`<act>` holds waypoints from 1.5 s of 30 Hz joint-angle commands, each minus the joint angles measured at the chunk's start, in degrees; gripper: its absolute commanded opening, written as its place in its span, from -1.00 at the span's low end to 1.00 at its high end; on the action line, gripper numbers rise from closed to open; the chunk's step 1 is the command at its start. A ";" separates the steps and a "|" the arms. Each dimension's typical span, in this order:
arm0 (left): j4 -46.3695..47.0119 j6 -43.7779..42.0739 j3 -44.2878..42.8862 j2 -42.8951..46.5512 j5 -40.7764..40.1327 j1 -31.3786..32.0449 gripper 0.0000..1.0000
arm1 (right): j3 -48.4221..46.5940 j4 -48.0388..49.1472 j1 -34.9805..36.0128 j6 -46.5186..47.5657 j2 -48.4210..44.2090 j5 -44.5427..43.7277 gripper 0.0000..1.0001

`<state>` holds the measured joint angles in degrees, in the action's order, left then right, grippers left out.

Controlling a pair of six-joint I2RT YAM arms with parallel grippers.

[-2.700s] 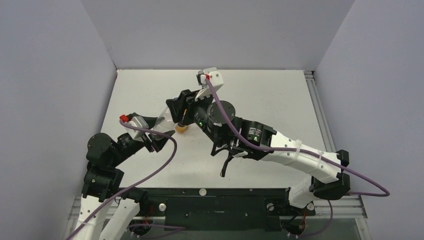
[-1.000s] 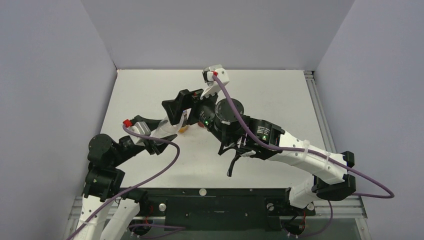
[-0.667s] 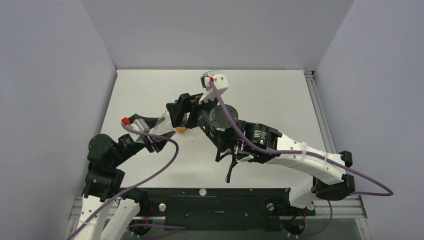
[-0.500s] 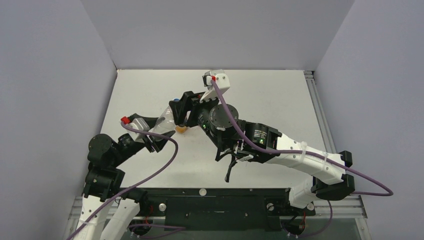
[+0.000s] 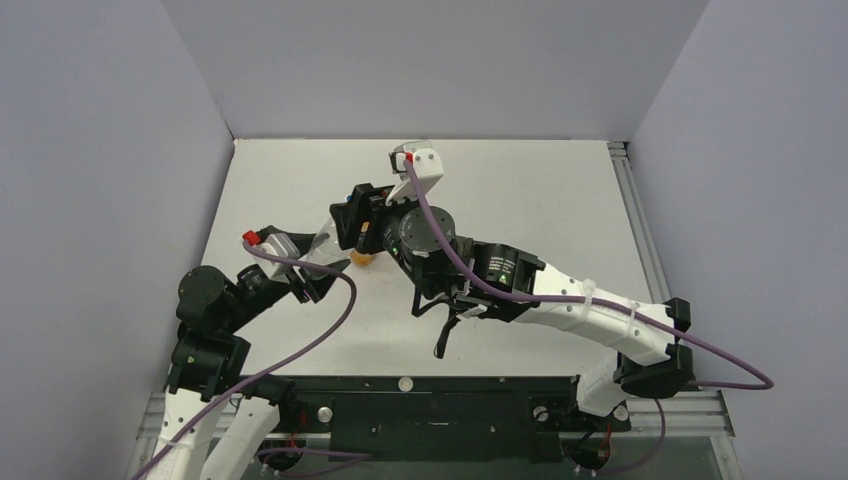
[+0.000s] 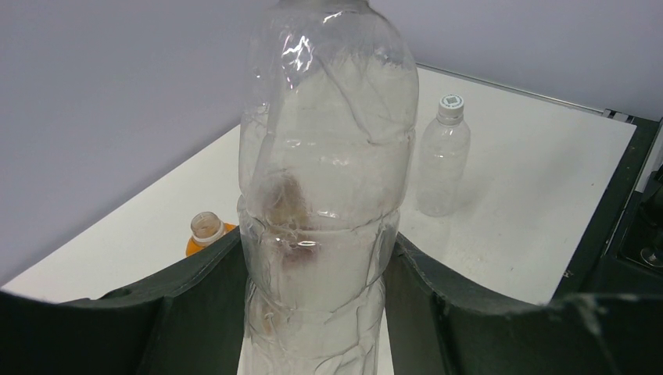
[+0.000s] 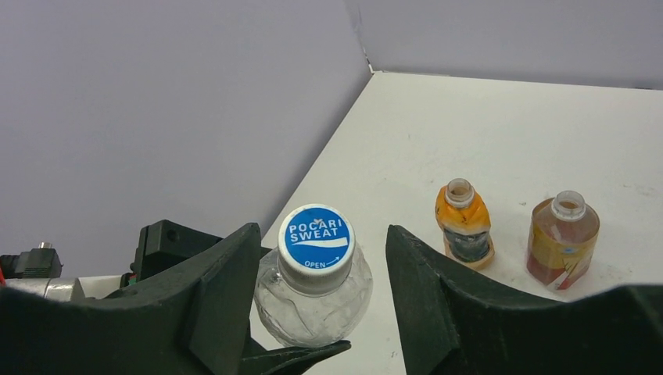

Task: Unscrew the bottle caps
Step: Unscrew the bottle cap from the plastic bottle.

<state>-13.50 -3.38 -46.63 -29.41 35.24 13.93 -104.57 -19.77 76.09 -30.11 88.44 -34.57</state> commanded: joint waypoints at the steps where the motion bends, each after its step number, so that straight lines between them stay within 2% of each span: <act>1: 1.75 0.94 -1.78 -0.21 -0.73 0.13 -1.00 | -2.02 1.95 -0.40 -0.38 0.08 1.35 0.10; 3: 1.32 0.89 -2.06 -0.15 -0.71 0.08 -1.00 | -2.10 1.65 -0.53 -0.36 -0.11 1.29 0.04; 7: 1.04 1.06 -2.19 0.25 -0.67 0.08 -1.00 | -1.32 2.53 -0.95 -0.10 -0.73 1.79 -0.31; 14: 0.47 2.73 -2.23 0.25 0.89 0.04 -1.00 | -0.89 3.36 -1.13 3.25 -1.63 4.29 -0.66; 16: 0.68 5.46 -2.42 0.33 2.25 0.08 -1.00 | -0.89 3.49 -1.85 5.28 -2.36 8.22 -0.75; 19: 1.13 9.91 -2.96 0.05 5.74 0.07 -1.00 | -0.69 3.52 -3.24 8.48 -4.15 18.97 -1.00; 24: 5.50 18.38 -3.74 -0.04 10.51 0.06 -1.00 | -0.22 0.50 -4.36 13.58 -6.62 30.90 -1.00; 28: 8.37 24.82 -3.74 -0.76 16.88 0.04 -1.00 | 4.96 3.47 -5.10 14.98 -10.45 38.74 -1.00; 32: 11.27 30.77 -4.48 -1.95 23.66 0.03 -1.00 | 9.86 6.08 -5.22 15.43 -13.74 41.76 -1.00; 36: 12.60 33.46 -4.38 -2.30 25.29 -0.05 -1.00 | 11.42 8.72 -5.25 14.35 -14.02 43.22 -1.00; 39: 12.20 31.43 -3.62 -2.01 25.00 0.03 -1.00 | 9.44 7.07 -5.19 13.67 -12.11 43.33 -0.86; 41: 11.35 29.77 -3.30 -1.71 24.42 -0.03 -1.00 | 8.23 5.72 -5.09 13.47 -11.59 43.11 -0.58; 43: 10.20 27.71 -3.14 -1.30 22.94 0.02 -1.00 | 8.16 5.25 -5.09 13.27 -12.10 41.53 0.09; 44: 9.91 26.20 -3.12 -1.05 20.32 -0.03 -1.00 | 8.66 5.39 -5.08 12.91 -12.43 40.73 0.23; 45: 9.37 25.65 -3.16 -0.85 18.29 -0.04 -1.00 | 9.84 6.70 -5.08 12.72 -13.45 38.88 0.45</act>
<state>-4.03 25.32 -48.90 -30.81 58.52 13.89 -94.72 -14.37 70.57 -17.04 75.77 4.80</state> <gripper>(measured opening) 0.515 0.570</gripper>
